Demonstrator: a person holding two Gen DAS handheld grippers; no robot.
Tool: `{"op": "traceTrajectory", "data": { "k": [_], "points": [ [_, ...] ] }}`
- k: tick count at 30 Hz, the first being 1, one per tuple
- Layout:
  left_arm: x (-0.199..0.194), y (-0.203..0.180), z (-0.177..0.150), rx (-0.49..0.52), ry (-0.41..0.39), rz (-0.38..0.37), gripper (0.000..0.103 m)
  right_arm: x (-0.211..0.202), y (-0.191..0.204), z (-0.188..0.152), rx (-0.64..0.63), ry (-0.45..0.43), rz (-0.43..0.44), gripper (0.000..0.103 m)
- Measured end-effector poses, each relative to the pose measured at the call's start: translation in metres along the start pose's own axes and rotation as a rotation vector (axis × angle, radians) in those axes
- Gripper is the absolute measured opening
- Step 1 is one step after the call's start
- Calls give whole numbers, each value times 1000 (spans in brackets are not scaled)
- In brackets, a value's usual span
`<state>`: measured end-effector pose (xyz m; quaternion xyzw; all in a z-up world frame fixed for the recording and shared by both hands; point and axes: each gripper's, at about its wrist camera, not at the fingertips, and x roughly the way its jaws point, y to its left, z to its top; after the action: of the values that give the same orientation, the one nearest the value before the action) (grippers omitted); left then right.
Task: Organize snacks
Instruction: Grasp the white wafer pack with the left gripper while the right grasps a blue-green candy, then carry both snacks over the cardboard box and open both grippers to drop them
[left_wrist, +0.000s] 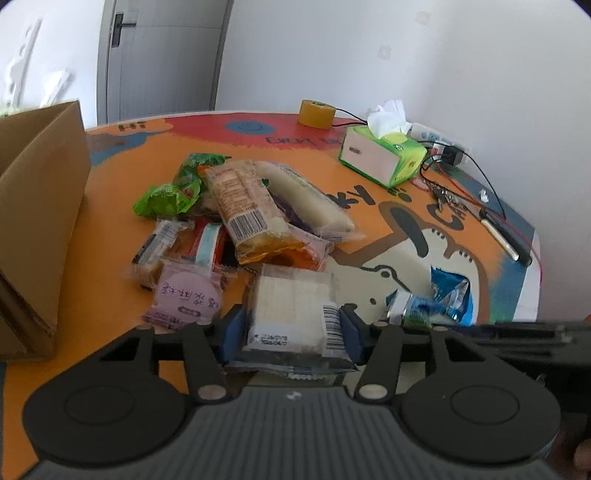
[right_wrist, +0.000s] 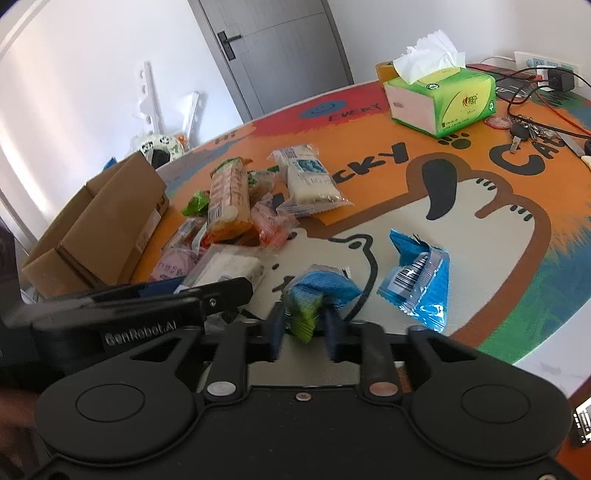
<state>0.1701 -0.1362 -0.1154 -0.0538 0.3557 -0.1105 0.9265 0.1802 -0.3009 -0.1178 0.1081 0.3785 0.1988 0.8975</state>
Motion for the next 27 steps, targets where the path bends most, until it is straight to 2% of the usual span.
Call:
{"op": "traceTrajectory", "data": {
  "k": [2,5,7,9,10,16,27],
  "points": [
    [-2,4,1,-14,2,3,48,3,2,2,0,-8,-6,38],
    [-8,11,2,-41,2,26,46,7,4,4,-8,-18,-5,48],
    [-11,14,2,-47,1,21,46,10,7,4,-40,-28,-12,48],
    [-15,16,1,-49,0,17,46,11,12,3,-75,-31,-34,40],
    [-17,17,1,-49,-2,19,46,12,13,2,-91,-30,-43,28],
    [-26,18,4,-64,-22,20,46,10,15,5,-89,-20,-33,26],
    [-62,21,17,-71,-113,33,46,-13,36,17,-107,-104,16,24]
  ]
}}
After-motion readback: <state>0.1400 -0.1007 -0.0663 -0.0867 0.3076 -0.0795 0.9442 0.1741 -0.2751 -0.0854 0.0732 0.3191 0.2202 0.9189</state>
